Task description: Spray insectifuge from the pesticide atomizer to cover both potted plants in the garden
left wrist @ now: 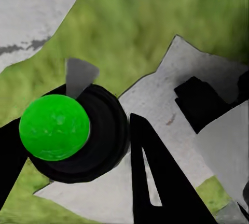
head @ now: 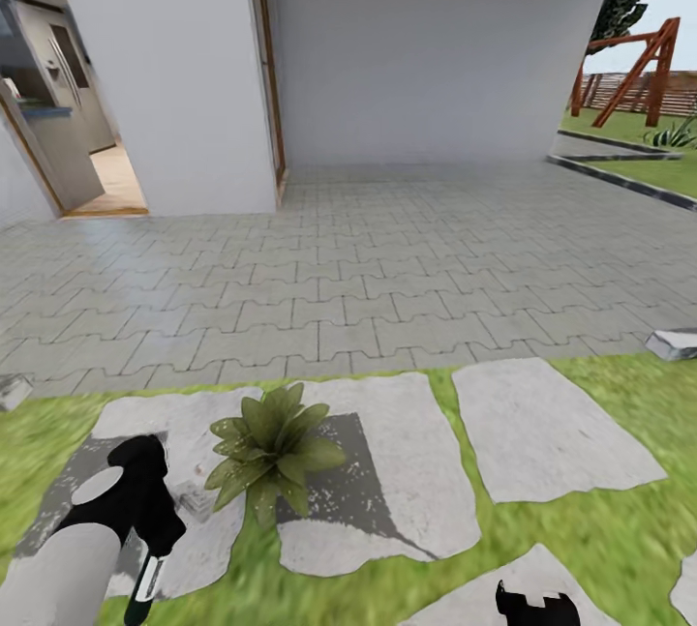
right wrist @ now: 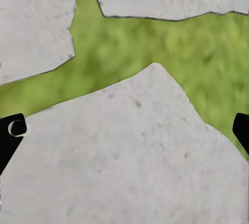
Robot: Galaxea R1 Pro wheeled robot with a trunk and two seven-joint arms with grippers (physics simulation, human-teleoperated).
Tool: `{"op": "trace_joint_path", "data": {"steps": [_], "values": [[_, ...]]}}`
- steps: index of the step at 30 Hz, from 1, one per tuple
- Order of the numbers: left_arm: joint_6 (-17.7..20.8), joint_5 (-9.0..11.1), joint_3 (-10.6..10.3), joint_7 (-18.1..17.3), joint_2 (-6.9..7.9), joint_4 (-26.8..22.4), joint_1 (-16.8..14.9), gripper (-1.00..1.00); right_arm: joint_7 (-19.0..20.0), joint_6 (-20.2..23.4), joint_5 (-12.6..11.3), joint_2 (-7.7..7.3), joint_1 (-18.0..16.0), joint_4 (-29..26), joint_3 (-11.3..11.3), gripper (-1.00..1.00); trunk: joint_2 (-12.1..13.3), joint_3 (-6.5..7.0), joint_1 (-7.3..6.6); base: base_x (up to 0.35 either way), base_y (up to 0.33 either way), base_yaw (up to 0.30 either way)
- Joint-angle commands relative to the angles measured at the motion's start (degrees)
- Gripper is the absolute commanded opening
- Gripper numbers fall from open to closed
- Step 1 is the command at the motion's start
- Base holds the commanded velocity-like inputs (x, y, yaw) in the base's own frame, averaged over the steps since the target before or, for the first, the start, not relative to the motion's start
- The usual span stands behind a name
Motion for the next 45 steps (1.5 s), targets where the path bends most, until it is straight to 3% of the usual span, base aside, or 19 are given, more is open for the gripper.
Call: {"op": "trace_joint_path", "data": {"steps": [1, 2, 4, 6, 9, 22, 45], "values": [[0.2, -0.9, -0.1, -2.5, 0.08, -0.1, -0.7, -1.0, -0.3, -0.2, 0.6, -0.02, 0.0, 0.1, -0.4, 1.0, 0.0, -0.05, -0.02, -0.033, -0.086, 0.276], [0.1, -2.6, -1.2, -6.6, 0.21, -0.1, -2.1, -1.0, -0.2, -0.2, 0.6, -0.02, 0.0, 0.1, -0.4, 1.0, 0.0, -0.05, -0.02, -0.017, -0.044, 0.276], [0.1, -6.8, -3.7, -11.4, 0.2, -0.2, -4.1, -1.0, -0.3, -0.2, 0.6, -0.02, 0.0, 0.1, -0.4, 1.0, 0.0, -0.05, -0.02, -0.009, -0.023, 0.276], [0.4, -12.3, -5.7, -11.4, -0.21, -0.2, -6.0, -1.0, -0.3, -0.2, 0.6, -0.02, 0.0, 0.1, -0.4, 1.0, 0.0, -0.05, -0.02, -0.003, -0.007, 0.19], [0.5, -14.3, -6.2, -11.4, -0.34, -0.3, -8.0, -1.0, -0.3, -0.2, 0.6, -0.09, 0.0, 0.1, -0.4, 1.0, 0.0, -0.05, -0.02, -0.001, -0.002, 0.046], [1.4, -14.6, -6.0, -11.4, -0.53, -0.4, -9.4, -1.0, -0.3, -0.2, 0.6, -0.06, 0.0, 0.1, -0.4, 1.0, 0.0, -0.05, -0.02, 0.069, -0.033, 0.199], [1.6, -14.5, -5.7, -11.4, -0.11, -0.3, -8.5, -1.0, -0.3, -0.2, 0.6, -0.09, 0.0, 0.1, -0.4, 1.0, 0.0, -0.05, -0.02, 0.045, -0.259, 0.031]]}}
